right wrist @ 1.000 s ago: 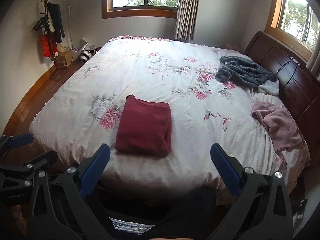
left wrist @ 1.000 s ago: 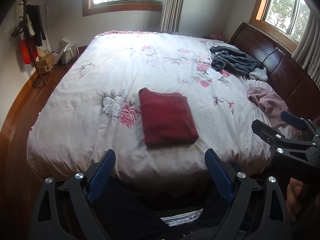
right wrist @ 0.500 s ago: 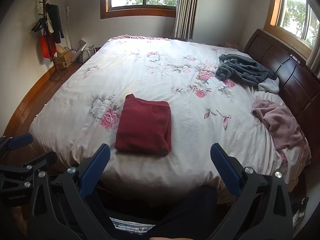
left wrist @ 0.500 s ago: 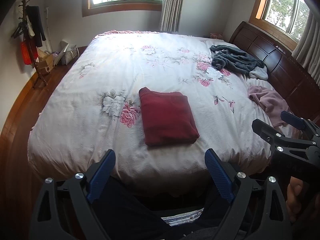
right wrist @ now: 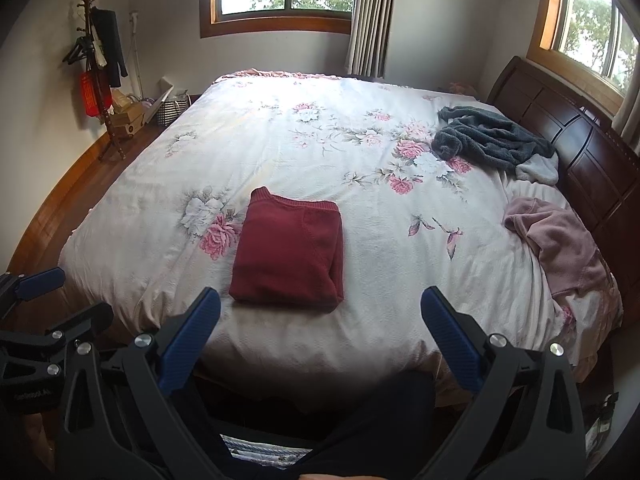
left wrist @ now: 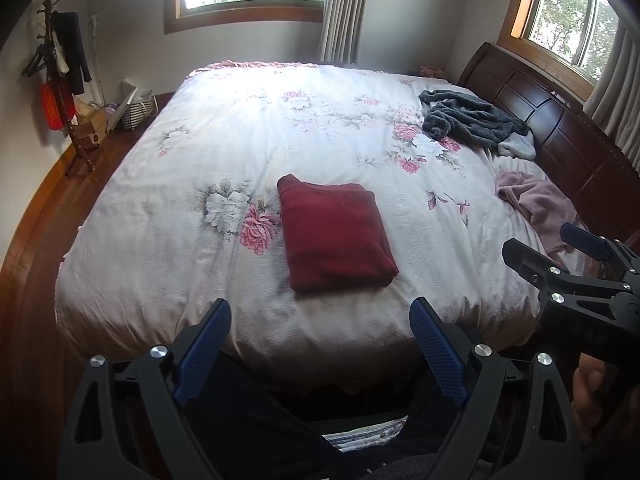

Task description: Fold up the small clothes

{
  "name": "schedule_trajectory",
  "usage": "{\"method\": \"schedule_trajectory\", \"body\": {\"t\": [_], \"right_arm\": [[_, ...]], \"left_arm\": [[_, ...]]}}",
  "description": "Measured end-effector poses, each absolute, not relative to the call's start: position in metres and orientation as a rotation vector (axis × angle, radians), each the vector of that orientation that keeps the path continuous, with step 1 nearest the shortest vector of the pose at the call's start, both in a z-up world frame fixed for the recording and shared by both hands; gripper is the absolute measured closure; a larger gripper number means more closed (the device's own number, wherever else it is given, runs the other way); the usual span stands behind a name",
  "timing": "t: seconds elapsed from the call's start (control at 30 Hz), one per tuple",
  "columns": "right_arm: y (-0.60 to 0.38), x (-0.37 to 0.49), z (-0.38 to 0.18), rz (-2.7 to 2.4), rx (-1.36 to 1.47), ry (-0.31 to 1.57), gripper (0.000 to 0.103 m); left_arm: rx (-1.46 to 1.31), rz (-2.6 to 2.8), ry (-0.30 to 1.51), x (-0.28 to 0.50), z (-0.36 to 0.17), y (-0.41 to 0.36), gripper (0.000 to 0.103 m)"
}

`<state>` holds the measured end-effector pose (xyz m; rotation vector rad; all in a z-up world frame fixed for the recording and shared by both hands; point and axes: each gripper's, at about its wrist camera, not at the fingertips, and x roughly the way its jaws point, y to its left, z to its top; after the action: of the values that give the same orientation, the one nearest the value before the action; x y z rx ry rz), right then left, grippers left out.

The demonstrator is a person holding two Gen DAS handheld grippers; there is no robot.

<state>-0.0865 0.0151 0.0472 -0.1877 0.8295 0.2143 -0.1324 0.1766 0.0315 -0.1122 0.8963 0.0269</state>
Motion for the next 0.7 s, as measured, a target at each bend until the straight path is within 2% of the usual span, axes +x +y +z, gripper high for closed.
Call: {"method": "schedule_trajectory", "body": {"t": [0.7], "right_arm": [[0.0145, -0.0866, 0.0458, 0.212, -0.185, 0.83, 0.003]], "left_arm": [[-0.111, 0.026, 0.896, -0.1323, 0.0318, 0.1765, 0.012]]}}
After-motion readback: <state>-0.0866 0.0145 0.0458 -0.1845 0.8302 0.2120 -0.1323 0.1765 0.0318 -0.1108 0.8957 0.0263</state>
